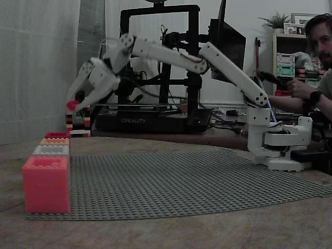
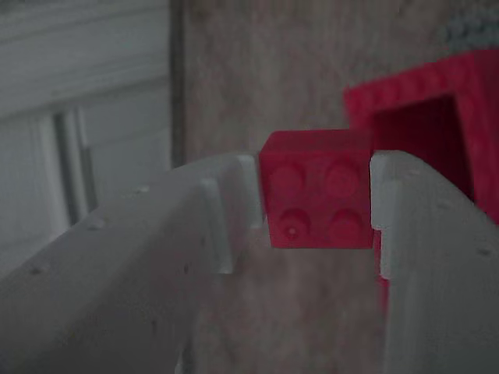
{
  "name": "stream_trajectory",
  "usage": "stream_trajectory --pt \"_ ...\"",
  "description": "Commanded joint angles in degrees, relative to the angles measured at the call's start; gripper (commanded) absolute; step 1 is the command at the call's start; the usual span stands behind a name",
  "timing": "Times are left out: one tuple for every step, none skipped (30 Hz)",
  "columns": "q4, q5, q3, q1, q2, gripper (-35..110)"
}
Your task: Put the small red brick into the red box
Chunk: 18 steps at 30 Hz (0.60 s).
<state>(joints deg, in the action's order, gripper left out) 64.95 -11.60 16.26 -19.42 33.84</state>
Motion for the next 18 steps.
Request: stream_trajectory --pt "-6.2 -0.8 -3.9 -0.4 -0.7 0" --pt "-7.4 -1.0 -3.8 -0.1 -1.7 0" --pt "-8.3 -1.3 -3.5 0.4 -2.4 0" --pt "-9.2 -1.8 -2.9 0.8 -2.9 0" --pt "-10.3 -2.1 -2.2 1.1 -3.3 0" --pt "-11.3 -2.0 -1.6 1.5 -3.5 0" --pt "-12.4 -1.7 -0.8 1.8 -3.5 0" --pt "-13.1 -1.6 -0.4 2.1 -3.5 0" --pt "-13.5 -1.3 -0.2 2.3 -3.5 0" --pt "-13.8 -0.9 -0.2 2.5 -3.6 0" --pt "-13.8 -0.8 -0.1 2.9 -3.7 0" --pt "-13.8 -0.7 0.0 3.3 -3.7 0" --pt "-13.9 -0.4 0.0 3.5 -3.7 0" --pt "-14.0 -0.3 0.0 3.9 -3.7 0" --pt "-14.0 -0.3 0.0 4.0 -3.7 0" --pt "-14.0 0.1 0.0 4.2 -3.6 0" --pt "-13.7 0.4 0.0 4.4 -3.6 0" --pt "-13.4 0.4 0.1 4.6 -3.5 0"
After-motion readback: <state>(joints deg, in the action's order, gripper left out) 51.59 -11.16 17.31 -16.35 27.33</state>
